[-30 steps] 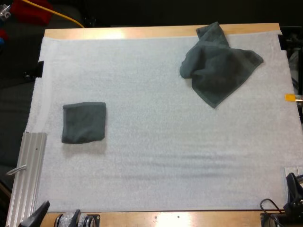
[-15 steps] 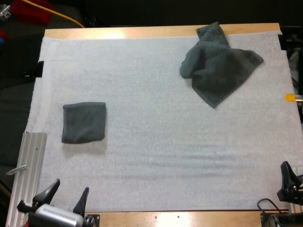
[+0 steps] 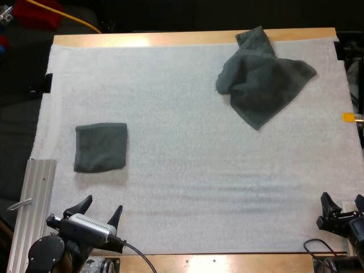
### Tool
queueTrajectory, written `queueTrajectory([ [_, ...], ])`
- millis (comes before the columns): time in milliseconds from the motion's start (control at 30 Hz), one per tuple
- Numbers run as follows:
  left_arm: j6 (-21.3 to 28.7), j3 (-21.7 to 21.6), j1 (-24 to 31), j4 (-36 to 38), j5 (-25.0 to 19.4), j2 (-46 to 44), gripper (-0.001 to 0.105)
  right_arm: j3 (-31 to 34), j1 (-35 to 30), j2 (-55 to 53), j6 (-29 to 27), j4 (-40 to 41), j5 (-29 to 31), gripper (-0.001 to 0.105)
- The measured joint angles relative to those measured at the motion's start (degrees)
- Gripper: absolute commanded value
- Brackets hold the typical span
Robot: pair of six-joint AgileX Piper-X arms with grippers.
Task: Pick towel from pile, fold and stack
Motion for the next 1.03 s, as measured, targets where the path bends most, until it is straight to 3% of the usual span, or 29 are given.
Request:
queueTrajectory([
  [467,0.0,-0.01,0.0,-0.72,0.29,0.0,0.064,3.03,0.0,0.1,-0.44,-0.5,0.0,0.074],
  [700,0.0,-0.01,0.0,-0.72,0.29,0.0,0.064,3.03,0.0,0.1,-10.05,-0.5,-0.38,0.074],
  [1033,0.0,-0.01,0.0,-0.72,0.29,0.0,0.064,3.03,0.0,0.1,-11.29,-0.5,-0.38,0.074],
])
